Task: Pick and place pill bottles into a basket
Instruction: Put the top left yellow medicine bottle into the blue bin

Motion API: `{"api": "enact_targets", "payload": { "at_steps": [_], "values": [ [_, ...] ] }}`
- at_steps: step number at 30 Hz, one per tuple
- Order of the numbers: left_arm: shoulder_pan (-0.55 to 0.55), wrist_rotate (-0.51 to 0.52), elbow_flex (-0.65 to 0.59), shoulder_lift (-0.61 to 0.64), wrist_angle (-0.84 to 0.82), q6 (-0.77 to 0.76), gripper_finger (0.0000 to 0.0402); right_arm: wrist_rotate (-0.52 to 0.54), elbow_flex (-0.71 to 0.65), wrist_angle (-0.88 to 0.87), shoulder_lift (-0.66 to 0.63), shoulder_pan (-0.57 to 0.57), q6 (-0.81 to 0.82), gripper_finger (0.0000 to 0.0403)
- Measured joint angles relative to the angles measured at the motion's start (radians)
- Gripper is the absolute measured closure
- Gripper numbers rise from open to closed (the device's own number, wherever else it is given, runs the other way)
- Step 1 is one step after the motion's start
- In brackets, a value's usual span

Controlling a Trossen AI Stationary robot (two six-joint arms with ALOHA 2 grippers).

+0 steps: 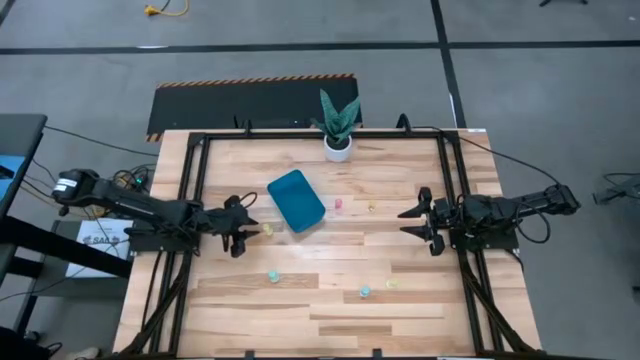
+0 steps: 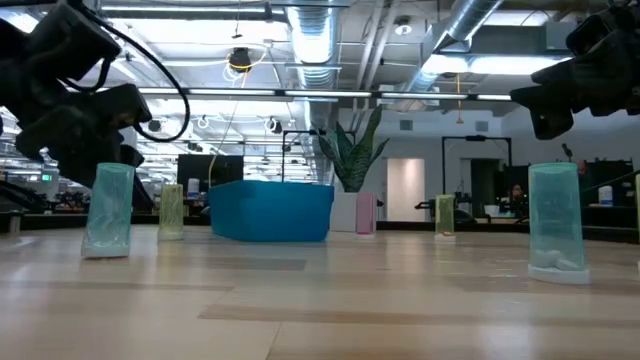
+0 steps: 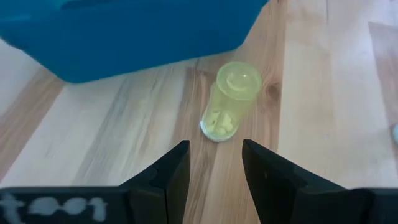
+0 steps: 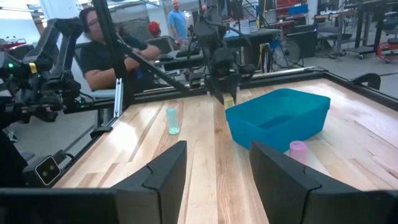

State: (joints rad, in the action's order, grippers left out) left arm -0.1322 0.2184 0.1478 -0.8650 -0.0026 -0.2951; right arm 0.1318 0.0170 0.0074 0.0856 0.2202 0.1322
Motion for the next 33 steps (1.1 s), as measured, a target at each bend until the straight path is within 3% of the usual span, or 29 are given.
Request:
{"api": "enact_targets", "payload": {
  "at_steps": [15, 20, 26, 33],
  "values": [
    [0.000, -0.026, 0.002, -0.267, 0.372, 0.067, 0.0267, 0.000, 0.000, 0.000, 0.000, 0.000, 0.000, 0.0233],
    [0.000, 0.002, 0.002, -0.267, 0.391, 0.074, 0.0279, 0.000, 0.000, 0.000, 0.000, 0.000, 0.000, 0.0233],
    [0.000, 0.004, 0.002, -0.266, 0.427, 0.075, 0.0323, 0.000, 0.000, 0.000, 0.000, 0.000, 0.000, 0.0233],
    [0.003, 0.010, 0.077, -0.172, 0.373, 0.097, 0.0305, 0.000, 0.000, 0.000, 0.000, 0.000, 0.000, 0.0233]
  ]
}}
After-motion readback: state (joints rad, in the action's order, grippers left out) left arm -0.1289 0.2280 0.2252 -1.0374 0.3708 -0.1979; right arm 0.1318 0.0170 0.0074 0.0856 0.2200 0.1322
